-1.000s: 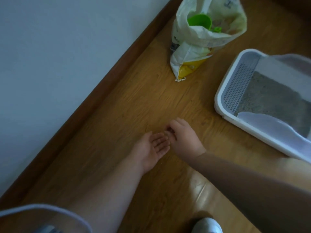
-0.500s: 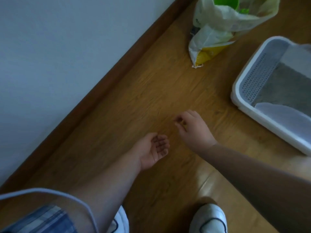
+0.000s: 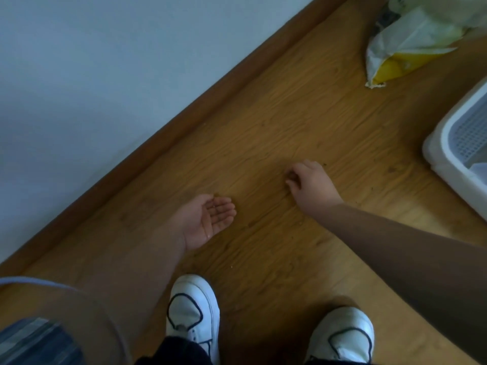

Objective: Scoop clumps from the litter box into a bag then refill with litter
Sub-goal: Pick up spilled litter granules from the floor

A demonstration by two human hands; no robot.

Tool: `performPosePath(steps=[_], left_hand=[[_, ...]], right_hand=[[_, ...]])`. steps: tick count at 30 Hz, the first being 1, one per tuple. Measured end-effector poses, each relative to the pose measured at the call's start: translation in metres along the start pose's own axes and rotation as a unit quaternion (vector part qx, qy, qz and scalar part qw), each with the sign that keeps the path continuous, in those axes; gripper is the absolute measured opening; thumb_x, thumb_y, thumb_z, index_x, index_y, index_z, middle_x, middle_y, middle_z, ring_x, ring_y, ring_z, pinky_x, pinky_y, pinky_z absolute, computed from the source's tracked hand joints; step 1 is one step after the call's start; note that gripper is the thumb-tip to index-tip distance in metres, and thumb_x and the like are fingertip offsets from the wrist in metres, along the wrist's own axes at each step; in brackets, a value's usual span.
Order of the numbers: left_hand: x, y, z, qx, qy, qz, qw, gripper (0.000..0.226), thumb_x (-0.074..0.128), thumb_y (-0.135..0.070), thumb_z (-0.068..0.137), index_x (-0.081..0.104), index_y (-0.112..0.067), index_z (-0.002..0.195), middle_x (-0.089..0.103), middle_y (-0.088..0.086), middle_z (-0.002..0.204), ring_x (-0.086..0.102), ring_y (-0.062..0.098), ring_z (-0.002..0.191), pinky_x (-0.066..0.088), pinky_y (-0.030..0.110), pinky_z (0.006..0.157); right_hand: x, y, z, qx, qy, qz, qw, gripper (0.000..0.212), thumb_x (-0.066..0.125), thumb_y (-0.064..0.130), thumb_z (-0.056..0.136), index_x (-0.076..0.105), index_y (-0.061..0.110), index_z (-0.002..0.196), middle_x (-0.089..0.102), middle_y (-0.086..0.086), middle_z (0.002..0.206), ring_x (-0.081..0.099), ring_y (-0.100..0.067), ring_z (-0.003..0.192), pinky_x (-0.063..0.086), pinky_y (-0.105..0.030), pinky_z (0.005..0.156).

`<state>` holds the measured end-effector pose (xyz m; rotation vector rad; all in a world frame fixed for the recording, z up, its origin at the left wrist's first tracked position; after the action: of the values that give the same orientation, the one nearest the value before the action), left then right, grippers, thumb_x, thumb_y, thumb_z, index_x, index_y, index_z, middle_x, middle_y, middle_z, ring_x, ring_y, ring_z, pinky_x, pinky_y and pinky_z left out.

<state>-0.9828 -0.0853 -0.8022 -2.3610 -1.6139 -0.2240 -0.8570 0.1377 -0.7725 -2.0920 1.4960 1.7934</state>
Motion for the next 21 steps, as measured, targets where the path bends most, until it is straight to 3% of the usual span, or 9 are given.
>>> performPosePath(steps=[5, 11, 14, 18, 21], left_hand=[[0.017, 0.016, 0.003, -0.014, 0.023, 0.03, 0.999, 0.043, 0.035, -0.025, 0.107, 0.068, 0.003, 0.099, 0.072, 0.019, 0.091, 0.073, 0.026, 0.081, 0.062, 0.035, 0.069], [0.049, 0.028, 0.011, -0.04, 0.047, 0.057, 0.996, 0.043, 0.036, -0.027, 0.106, 0.068, 0.002, 0.1, 0.073, 0.017, 0.088, 0.074, 0.025, 0.08, 0.062, 0.034, 0.067], [0.061, 0.03, 0.012, -0.045, 0.061, 0.06, 0.995, 0.043, 0.036, -0.026, 0.106, 0.068, 0.002, 0.099, 0.073, 0.017, 0.087, 0.073, 0.025, 0.079, 0.062, 0.034, 0.069], [0.073, 0.035, 0.015, -0.044, 0.066, 0.076, 0.994, 0.043, 0.036, -0.025, 0.106, 0.067, 0.002, 0.097, 0.072, 0.017, 0.086, 0.072, 0.025, 0.079, 0.062, 0.034, 0.071], [0.077, 0.039, 0.019, -0.051, 0.065, 0.076, 0.994, 0.043, 0.035, -0.025, 0.106, 0.067, 0.002, 0.098, 0.073, 0.017, 0.086, 0.073, 0.025, 0.079, 0.062, 0.035, 0.069]], right_hand=[[0.006, -0.014, -0.021, -0.025, 0.026, -0.028, 0.999, 0.02, 0.055, 0.009, 0.096, 0.066, 0.016, 0.112, 0.06, 0.001, 0.108, 0.05, -0.02, 0.105, 0.045, -0.035, 0.092], [0.002, -0.035, -0.05, -0.031, 0.035, -0.032, 0.998, 0.025, 0.055, 0.002, 0.092, 0.068, 0.015, 0.109, 0.062, 0.0, 0.105, 0.052, -0.022, 0.101, 0.047, -0.038, 0.09], [-0.008, -0.042, -0.062, -0.024, 0.003, 0.0, 1.0, 0.026, 0.058, -0.001, 0.089, 0.066, 0.012, 0.11, 0.061, -0.002, 0.105, 0.052, -0.02, 0.101, 0.047, -0.035, 0.089], [-0.023, -0.063, -0.067, 0.057, -0.066, 0.006, 0.996, 0.024, 0.062, 0.006, 0.09, 0.063, 0.011, 0.113, 0.058, -0.003, 0.107, 0.05, -0.021, 0.102, 0.046, -0.035, 0.09], [-0.018, -0.064, -0.067, 0.035, -0.043, -0.053, 0.997, 0.02, 0.064, 0.016, 0.091, 0.065, 0.015, 0.111, 0.061, -0.002, 0.105, 0.052, -0.024, 0.099, 0.046, -0.039, 0.09]])
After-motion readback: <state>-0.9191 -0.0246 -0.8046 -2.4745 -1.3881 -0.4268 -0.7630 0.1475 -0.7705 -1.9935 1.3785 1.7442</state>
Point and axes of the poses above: each hand's wrist, its own z-axis towards the middle knuckle, its own x-axis out of the palm, y = z × x, the point moved 7 cm from there along z, towards the middle knuckle
